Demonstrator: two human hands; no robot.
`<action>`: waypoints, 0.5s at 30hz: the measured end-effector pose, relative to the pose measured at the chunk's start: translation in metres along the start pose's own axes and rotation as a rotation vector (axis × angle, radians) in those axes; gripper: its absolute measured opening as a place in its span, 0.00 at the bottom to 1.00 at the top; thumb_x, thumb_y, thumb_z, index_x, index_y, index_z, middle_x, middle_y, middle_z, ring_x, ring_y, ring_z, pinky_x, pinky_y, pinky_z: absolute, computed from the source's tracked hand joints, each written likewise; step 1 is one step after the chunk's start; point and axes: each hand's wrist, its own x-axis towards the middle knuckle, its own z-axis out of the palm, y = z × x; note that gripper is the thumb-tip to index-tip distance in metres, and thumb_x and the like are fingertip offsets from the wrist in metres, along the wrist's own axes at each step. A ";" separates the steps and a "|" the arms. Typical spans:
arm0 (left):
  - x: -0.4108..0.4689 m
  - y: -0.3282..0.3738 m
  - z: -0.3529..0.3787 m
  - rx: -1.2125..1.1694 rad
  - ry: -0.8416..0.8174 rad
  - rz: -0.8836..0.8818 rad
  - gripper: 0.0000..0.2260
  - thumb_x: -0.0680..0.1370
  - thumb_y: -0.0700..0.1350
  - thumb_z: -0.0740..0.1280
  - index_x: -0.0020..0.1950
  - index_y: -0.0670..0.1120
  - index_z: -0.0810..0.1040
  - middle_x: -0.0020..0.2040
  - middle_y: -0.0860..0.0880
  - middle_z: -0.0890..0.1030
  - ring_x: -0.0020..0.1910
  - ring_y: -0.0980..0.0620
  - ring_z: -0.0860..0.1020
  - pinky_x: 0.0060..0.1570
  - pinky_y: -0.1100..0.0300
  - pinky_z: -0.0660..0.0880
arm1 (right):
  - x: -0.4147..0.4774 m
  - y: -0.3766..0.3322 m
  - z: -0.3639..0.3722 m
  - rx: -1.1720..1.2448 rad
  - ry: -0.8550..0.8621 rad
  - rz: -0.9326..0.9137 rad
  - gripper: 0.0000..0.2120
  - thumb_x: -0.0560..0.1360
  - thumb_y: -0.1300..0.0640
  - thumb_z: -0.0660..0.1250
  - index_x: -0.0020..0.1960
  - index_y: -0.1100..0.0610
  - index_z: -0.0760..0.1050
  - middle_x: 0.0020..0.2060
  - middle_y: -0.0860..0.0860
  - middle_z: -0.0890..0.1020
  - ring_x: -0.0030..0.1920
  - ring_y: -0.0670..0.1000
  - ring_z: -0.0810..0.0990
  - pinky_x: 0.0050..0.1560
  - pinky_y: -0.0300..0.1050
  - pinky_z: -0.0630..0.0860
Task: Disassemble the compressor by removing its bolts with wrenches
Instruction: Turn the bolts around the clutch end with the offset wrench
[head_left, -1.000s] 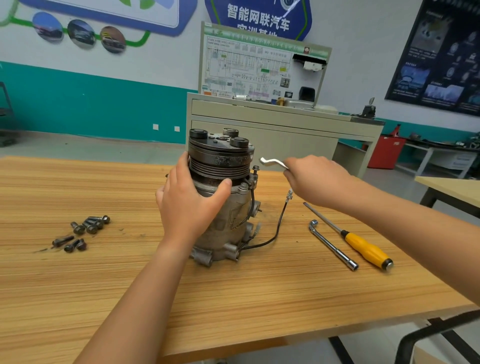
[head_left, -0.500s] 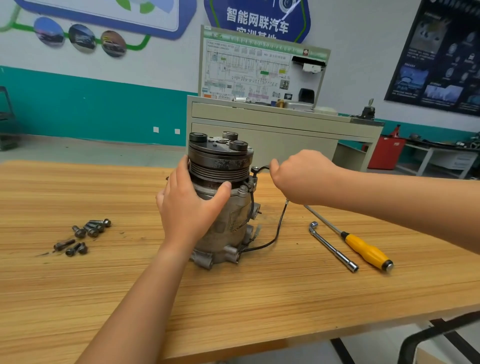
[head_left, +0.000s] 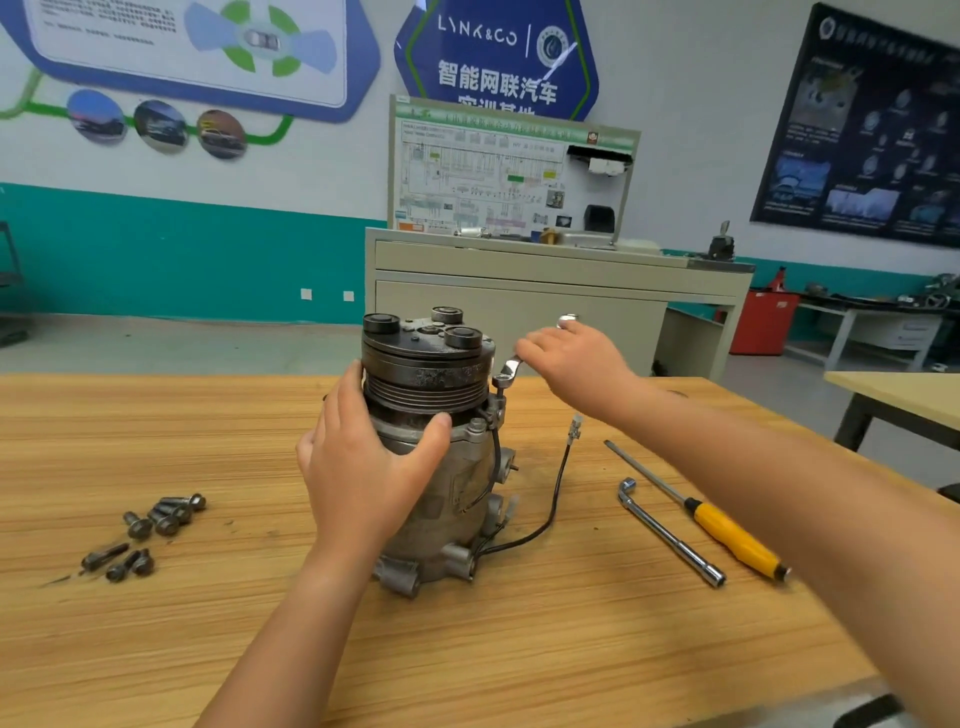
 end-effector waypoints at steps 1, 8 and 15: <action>0.000 0.000 0.000 0.000 -0.001 0.001 0.43 0.62 0.69 0.54 0.72 0.47 0.62 0.67 0.51 0.71 0.67 0.52 0.68 0.65 0.50 0.58 | 0.005 -0.007 0.005 0.076 0.109 0.024 0.14 0.67 0.72 0.69 0.52 0.66 0.77 0.46 0.59 0.83 0.45 0.57 0.83 0.50 0.52 0.78; 0.000 -0.001 -0.001 -0.002 -0.005 -0.001 0.44 0.62 0.69 0.53 0.73 0.47 0.62 0.67 0.52 0.71 0.67 0.53 0.67 0.65 0.50 0.58 | 0.003 -0.014 -0.005 0.564 0.183 0.478 0.13 0.81 0.59 0.54 0.62 0.62 0.68 0.36 0.55 0.76 0.34 0.54 0.74 0.32 0.46 0.67; -0.001 0.001 -0.002 -0.002 -0.003 -0.012 0.44 0.62 0.69 0.53 0.72 0.47 0.62 0.67 0.51 0.71 0.66 0.52 0.68 0.65 0.50 0.58 | -0.041 -0.013 -0.058 0.251 -0.184 0.365 0.08 0.80 0.59 0.53 0.55 0.56 0.70 0.29 0.49 0.67 0.28 0.48 0.65 0.26 0.42 0.58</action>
